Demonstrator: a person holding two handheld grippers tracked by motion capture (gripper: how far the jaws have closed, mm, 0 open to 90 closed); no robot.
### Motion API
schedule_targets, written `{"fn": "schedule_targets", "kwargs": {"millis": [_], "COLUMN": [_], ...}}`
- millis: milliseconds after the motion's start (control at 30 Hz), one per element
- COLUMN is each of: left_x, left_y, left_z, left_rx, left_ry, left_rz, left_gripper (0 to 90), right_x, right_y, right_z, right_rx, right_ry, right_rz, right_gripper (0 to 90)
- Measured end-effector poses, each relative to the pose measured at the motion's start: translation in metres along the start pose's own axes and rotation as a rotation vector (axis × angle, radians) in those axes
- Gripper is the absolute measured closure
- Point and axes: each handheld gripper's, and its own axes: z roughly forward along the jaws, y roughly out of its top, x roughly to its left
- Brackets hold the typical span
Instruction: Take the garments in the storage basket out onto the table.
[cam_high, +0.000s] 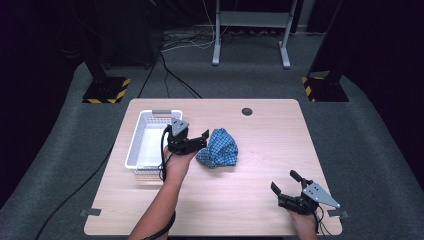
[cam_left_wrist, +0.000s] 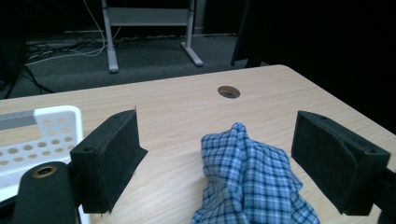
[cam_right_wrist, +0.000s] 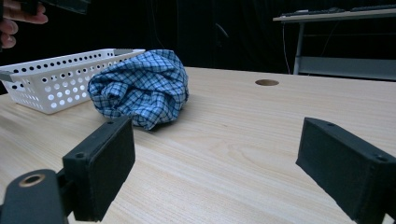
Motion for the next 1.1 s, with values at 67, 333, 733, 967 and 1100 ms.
{"fn": "schedule_targets", "kwargs": {"millis": [67,333,733,967,1100], "left_x": [0.003,0.021,0.043,0.057,0.066], "left_y": [-0.001,-0.005,-0.013,-0.017,-0.020], "left_z": [-0.003,-0.016,-0.036,-0.049,-0.057], "left_rx": [-0.003,-0.010,-0.027,-0.037,-0.040], "left_ry": [0.007,0.046,0.088,0.118,0.135], "left_rz": [0.000,-0.023,-0.047,-0.063,-0.072], "left_gripper": [15.2,15.3,15.5,15.6,15.7], "right_x": [0.000,0.000,0.000,0.000,0.000], "right_y": [0.000,0.000,0.000,0.000,0.000], "right_z": [0.000,0.000,0.000,0.000,0.000], "right_rx": [0.000,0.000,0.003,0.005,0.005], "right_ry": [0.000,0.001,0.001,0.000,-0.002], "right_rz": [0.000,0.000,-0.002,-0.003,-0.004], "right_gripper": [10.1,10.1,10.1,10.1,10.1]}}
